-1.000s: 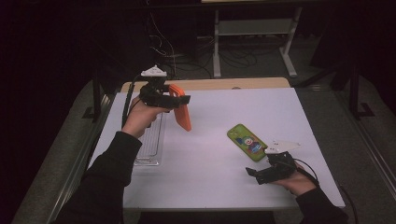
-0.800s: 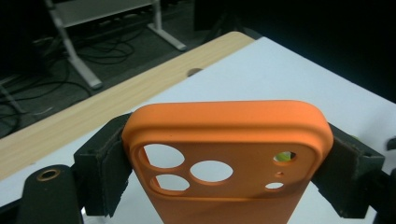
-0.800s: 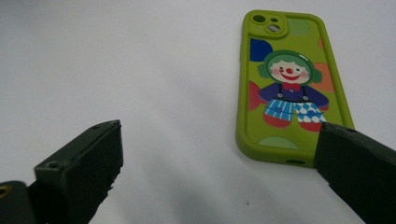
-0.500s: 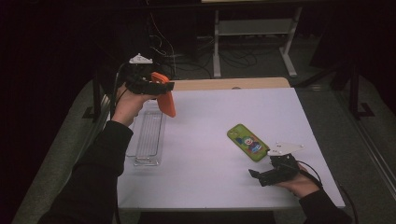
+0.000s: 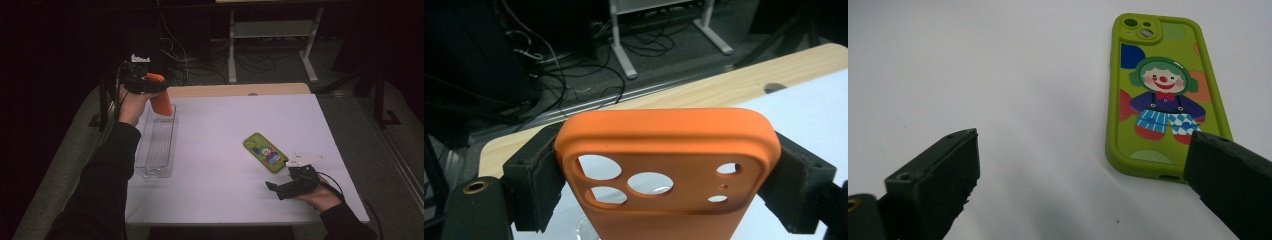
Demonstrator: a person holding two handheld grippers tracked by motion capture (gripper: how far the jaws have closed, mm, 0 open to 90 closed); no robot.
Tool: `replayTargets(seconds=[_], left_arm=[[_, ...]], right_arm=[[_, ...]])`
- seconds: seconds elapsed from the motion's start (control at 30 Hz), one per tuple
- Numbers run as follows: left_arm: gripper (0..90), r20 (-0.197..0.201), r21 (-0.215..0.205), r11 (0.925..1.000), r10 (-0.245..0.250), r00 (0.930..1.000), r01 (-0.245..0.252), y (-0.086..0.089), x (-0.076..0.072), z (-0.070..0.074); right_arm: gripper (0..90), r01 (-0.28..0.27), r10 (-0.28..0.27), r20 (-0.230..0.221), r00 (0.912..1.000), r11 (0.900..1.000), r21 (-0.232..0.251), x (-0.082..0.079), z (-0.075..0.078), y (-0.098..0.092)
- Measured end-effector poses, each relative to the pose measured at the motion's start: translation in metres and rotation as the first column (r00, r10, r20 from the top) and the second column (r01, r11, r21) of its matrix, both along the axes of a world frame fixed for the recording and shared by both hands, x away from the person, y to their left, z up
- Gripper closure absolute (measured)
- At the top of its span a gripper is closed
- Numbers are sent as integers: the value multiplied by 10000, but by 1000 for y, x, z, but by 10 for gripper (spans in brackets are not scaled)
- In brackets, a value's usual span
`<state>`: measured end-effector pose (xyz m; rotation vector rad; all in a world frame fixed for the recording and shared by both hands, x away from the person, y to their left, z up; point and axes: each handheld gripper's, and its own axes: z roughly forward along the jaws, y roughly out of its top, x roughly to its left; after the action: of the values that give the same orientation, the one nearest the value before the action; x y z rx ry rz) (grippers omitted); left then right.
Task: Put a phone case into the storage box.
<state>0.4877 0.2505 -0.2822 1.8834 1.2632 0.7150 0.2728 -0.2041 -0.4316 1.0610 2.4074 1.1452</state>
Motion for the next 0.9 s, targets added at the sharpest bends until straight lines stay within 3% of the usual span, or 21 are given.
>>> replayTargets(seconds=[0.3, 0.37, 0.5, 0.57, 0.9], left_arm=[[153, -357, 286, 9954, 923, 9951, -913, -7, 16, -21], [153, -393, 519, 9927, 1105, 9931, -1084, -8, 18, -28], [152, -635, 640, 9908, 1234, 9903, -1193, -8, 22, -42], [151, -738, 939, 9883, 1277, 9891, -1206, -8, 23, -48], [148, -967, 1032, 9868, 1350, 9861, -1250, -9, 28, -66]], right_arm=[[9, -109, 109, -9, 9999, 9999, 55, 0, 0, 2], [9, -182, 181, 60, 9998, 9998, 50, 1, 0, 2], [9, -210, 209, 105, 9997, 9998, 33, 1, 1, 1], [9, -209, 208, 100, 9997, 9998, 52, 1, 0, 1], [9, -240, 240, 66, 9997, 9997, 76, 1, 0, 2]])
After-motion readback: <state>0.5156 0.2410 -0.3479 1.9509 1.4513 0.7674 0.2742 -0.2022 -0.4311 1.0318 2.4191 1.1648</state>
